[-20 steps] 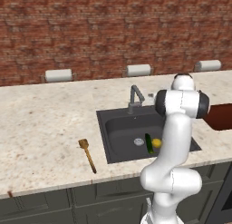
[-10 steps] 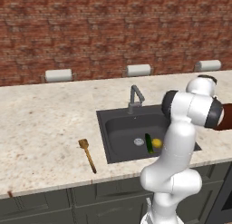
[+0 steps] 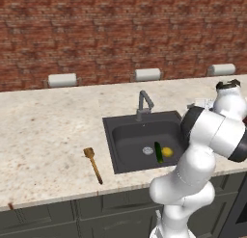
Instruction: Pick up all produce items and place them in the sink. Turn on the sink faucet to wash them. Then turn the sink off and put them in the tray.
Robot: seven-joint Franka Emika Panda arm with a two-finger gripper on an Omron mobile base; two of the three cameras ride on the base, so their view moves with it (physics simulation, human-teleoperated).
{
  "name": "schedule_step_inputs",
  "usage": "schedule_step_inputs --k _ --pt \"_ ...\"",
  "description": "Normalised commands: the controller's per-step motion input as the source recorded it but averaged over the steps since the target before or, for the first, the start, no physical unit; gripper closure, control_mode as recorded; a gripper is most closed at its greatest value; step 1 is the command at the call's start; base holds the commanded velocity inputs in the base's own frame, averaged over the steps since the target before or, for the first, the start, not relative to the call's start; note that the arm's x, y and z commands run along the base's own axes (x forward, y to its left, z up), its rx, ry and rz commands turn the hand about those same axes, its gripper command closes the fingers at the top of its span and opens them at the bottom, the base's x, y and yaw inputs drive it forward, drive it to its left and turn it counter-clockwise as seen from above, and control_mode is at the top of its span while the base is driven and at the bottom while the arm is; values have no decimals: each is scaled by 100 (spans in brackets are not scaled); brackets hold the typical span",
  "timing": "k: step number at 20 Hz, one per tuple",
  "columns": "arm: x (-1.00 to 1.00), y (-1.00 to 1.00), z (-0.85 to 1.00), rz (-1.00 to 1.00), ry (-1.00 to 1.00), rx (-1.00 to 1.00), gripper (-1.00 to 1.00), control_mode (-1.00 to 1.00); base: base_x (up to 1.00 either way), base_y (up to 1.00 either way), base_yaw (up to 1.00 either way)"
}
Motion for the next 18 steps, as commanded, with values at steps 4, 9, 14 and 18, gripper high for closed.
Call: schedule_step_inputs --k 4,9,14,18 --pt "-15 67 -3 -2 42 -66 -100 -100 0 0 0" --pt "0 36 -3 -3 49 -42 -100 -100 0 0 0" --pt "0 0 -29 -14 45 -16 -100 -100 0 0 0" --pt "1 0 -35 -33 36 -14 -100 -100 0 0 0"
